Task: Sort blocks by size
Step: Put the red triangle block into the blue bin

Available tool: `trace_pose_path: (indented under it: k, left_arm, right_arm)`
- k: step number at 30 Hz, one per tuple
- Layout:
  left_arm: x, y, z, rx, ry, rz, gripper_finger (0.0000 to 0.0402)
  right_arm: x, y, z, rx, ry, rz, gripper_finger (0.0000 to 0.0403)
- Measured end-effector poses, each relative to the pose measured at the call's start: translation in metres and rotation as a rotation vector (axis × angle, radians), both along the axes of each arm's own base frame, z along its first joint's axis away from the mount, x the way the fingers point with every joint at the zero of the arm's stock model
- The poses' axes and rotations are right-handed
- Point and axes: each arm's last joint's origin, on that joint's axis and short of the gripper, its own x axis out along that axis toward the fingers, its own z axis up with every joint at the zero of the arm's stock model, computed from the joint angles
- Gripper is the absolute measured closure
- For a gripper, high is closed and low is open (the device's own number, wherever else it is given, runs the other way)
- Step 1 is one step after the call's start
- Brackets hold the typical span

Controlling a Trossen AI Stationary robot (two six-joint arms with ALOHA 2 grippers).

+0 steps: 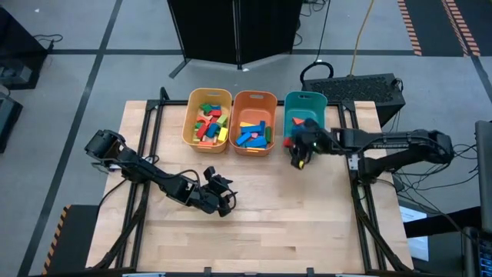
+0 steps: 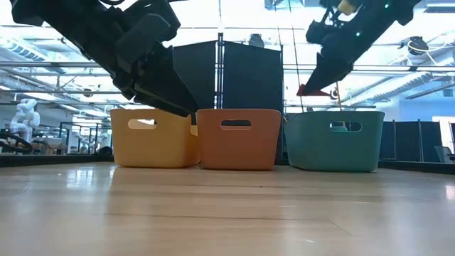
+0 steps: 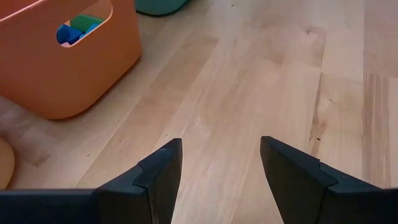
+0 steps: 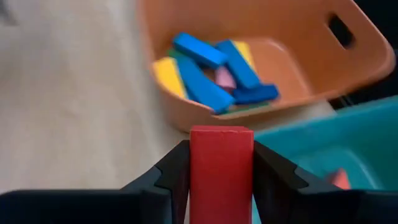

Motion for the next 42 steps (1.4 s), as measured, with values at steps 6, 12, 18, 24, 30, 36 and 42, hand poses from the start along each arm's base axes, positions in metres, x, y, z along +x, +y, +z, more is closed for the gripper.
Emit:
trace_pose_path:
  k: [6,12,18,24,30,36,42]
  left_arm:
    - [0.0,0.0,0.0,-0.001,0.0,-0.001,0.0183]
    - [0.0,0.0,0.0,-0.003,0.002,-0.003,0.0183]
    - [0.0,-0.001,0.0,-0.005,0.002,-0.006,0.0183]
    - [-0.001,-0.004,0.0,-0.005,0.003,-0.017,0.0183]
    - [-0.002,-0.003,0.0,-0.003,0.006,-0.017,0.0183]
    - [-0.002,-0.003,0.0,-0.002,0.006,-0.017,0.0183]
    - [-0.002,-0.003,-0.001,0.0,0.009,-0.016,0.0183]
  right_arm:
    - [-0.009,-0.03,-0.002,0.018,0.021,-0.15,0.0278]
    - [-0.023,-0.06,-0.005,0.031,0.06,-0.293,0.0278]
    - [-0.029,-0.083,-0.023,0.129,0.152,-0.349,0.0277]
    - [-0.027,-0.098,-0.042,0.174,0.231,-0.374,0.0277]
    - [-0.027,-0.112,-0.058,0.227,0.283,-0.375,0.0277]
    - [-0.028,-0.121,-0.069,0.243,0.329,-0.375,0.0267]
    - [-0.028,-0.123,-0.069,0.224,0.322,-0.363,0.0219]
